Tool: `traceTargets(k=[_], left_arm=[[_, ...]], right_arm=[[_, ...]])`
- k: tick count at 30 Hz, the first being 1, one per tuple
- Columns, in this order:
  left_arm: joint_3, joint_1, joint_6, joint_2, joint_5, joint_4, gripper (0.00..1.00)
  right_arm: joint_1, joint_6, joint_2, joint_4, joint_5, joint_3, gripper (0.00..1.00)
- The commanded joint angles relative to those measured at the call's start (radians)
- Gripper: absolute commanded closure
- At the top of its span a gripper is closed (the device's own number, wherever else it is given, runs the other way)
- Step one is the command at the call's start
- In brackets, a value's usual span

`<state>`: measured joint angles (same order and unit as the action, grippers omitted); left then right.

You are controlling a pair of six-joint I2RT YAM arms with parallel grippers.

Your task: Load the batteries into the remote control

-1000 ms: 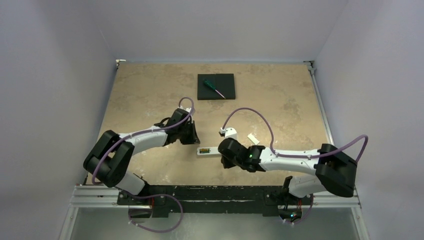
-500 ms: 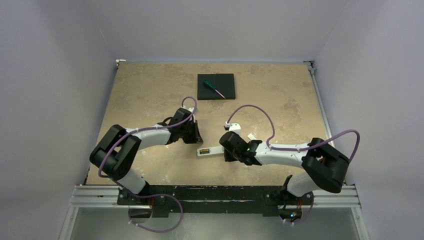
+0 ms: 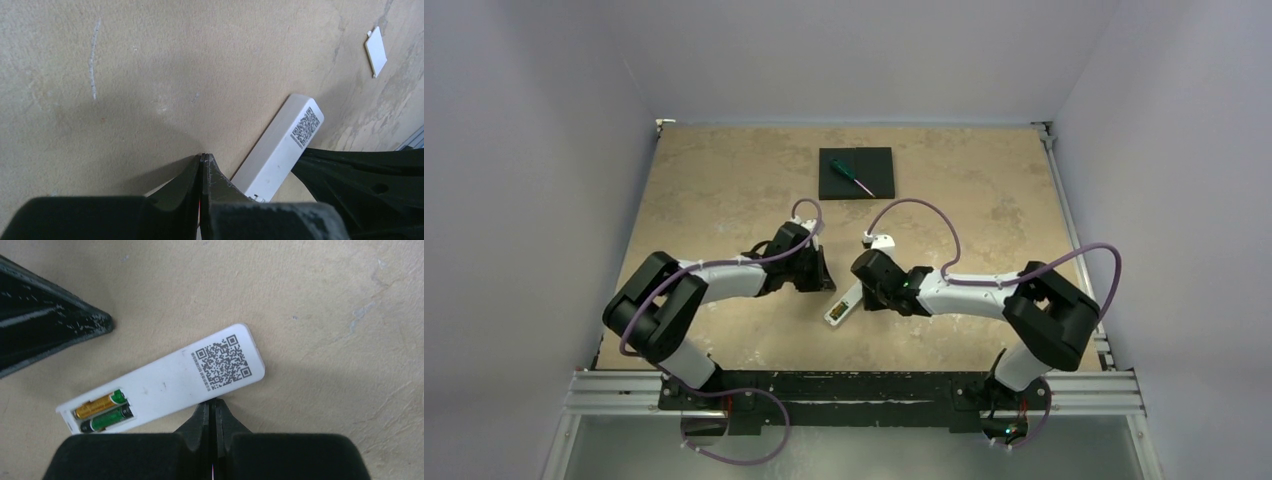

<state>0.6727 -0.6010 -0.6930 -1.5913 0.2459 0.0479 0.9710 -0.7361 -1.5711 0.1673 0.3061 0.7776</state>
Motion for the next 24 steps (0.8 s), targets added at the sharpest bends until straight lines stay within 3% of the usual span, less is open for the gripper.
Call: traceTargets(k=[1,24], left_arm=[[-0.066,-0.031,0.002,0.012,-0.008,-0.028,1.0],[-0.249,-0.126,-0.109,0.235,-0.042,-0.035,1.0]], right_arm=[[-0.012,0.028,-0.033,0.003,0.043,0.057,1.0],[-0.02,0.108,-0.17,0.073,0.061,0.249,1.0]])
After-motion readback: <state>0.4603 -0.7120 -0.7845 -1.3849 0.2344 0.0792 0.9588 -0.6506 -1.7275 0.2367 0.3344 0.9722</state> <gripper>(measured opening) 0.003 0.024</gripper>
